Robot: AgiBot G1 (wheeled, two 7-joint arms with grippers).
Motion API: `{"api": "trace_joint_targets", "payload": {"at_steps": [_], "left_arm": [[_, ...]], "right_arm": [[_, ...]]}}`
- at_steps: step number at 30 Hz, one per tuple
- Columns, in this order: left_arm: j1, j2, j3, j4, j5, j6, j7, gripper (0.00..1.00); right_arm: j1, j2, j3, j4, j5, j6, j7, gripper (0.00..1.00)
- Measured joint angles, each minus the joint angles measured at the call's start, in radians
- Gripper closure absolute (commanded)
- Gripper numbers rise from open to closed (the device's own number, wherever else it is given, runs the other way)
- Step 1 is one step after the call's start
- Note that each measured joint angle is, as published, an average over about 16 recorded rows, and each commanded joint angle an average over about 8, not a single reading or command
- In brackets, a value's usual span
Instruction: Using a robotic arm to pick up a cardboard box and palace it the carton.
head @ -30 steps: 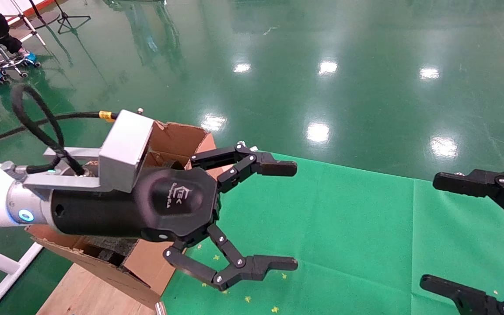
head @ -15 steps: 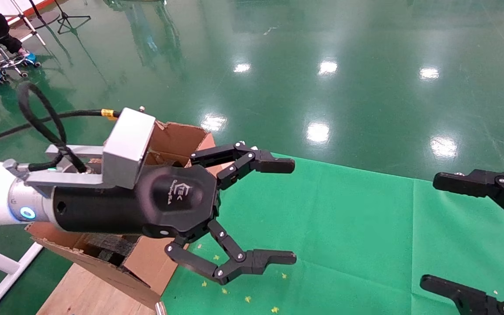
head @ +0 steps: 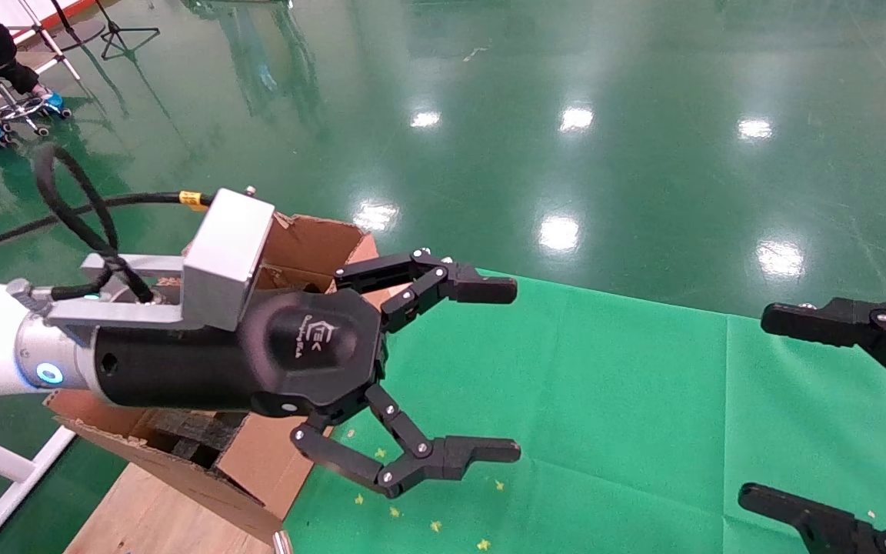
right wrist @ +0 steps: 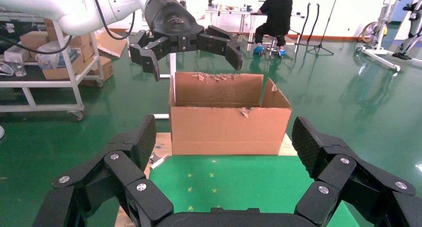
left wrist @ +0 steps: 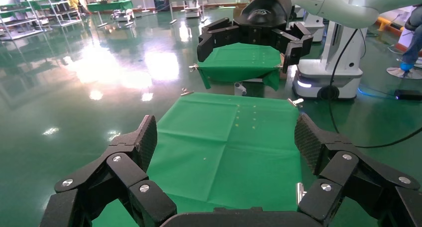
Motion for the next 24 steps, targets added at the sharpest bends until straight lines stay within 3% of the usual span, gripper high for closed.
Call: {"api": "trace_joint_targets", "payload": {"at_steps": [24], "left_arm": [[-0.001, 0.000, 0.000, 0.002, 0.002, -0.001, 0.000, 0.00]], "right_arm": [[0.000, 0.000, 0.000, 0.000, 0.000, 0.000, 0.000, 0.00]]}}
